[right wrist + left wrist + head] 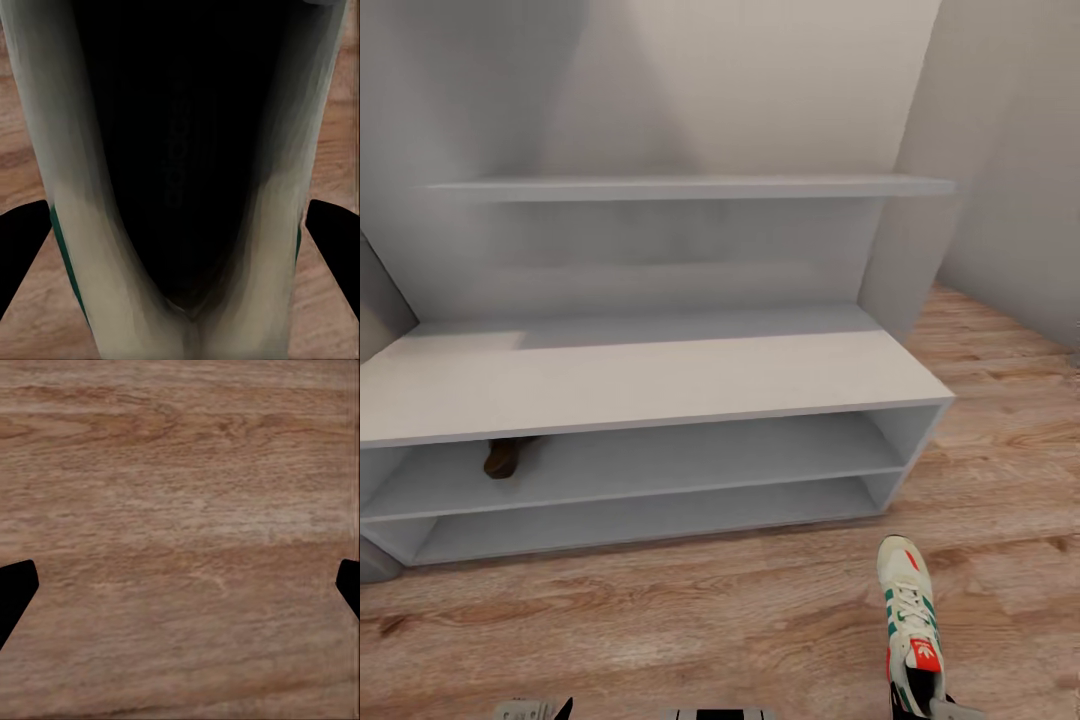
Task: Pick up the two gym shoes and the two sandals from the corridor floor and place them onto the hallstand (shoe rack) in the corridor, making sure they are on the rack and not on the floor. Arrange them so the two gym shoes are next to each other and the two sandals are next to each other.
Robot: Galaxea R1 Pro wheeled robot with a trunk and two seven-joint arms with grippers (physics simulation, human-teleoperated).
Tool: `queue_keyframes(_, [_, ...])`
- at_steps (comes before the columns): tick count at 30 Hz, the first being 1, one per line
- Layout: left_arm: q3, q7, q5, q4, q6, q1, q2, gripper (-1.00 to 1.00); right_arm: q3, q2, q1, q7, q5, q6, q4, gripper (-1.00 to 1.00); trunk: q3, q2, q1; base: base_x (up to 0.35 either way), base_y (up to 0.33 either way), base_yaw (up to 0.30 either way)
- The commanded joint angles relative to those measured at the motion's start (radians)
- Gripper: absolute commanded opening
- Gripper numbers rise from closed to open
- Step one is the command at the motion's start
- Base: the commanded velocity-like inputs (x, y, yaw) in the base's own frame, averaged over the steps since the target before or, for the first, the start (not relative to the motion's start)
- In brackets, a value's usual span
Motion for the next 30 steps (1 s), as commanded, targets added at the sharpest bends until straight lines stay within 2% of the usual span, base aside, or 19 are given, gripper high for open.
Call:
queue_keyframes(1, [0.003, -0.01, 0.009, 0.0, 0.001, 0.0, 0.0, 1.0, 0.001, 0.0, -0.001, -0.003, 0.001, -0.003, 0.001, -1.0, -0.001, 0.0, 0.0, 0.0, -0.266, 0.0])
queue_keyframes(13, [0.004, -0.009, 0.009, 0.003, 0.001, -0.001, 0.0, 1.0, 0.002, 0.001, 0.0, -0.003, -0.002, -0.003, 0.0, -1.0, -0.001, 0.0, 0.0, 0.024, -0.268, 0.005])
queue_keyframes(20, [0.004, -0.009, 0.009, 0.002, 0.001, -0.001, 0.0, 1.0, 0.001, 0.001, 0.0, -0.003, -0.002, -0.003, 0.0, -1.0, -0.001, 0.0, 0.0, 0.09, -0.266, 0.17])
queue_keyframes(29, [0.005, -0.009, 0.01, 0.004, 0.001, -0.001, 0.001, 1.0, 0.0, 0.001, 0.0, -0.005, -0.003, -0.003, -0.003, -1.0, -0.001, 0.0, 0.0, -0.158, -0.029, 0.041])
queue_keyframes(30, [0.023, -0.014, 0.01, 0.004, 0.0, -0.001, 0.0, 1.0, 0.0, 0.001, 0.0, -0.005, -0.004, -0.003, -0.003, -1.0, -0.001, 0.0, 0.0, -0.296, 0.0, 0.0])
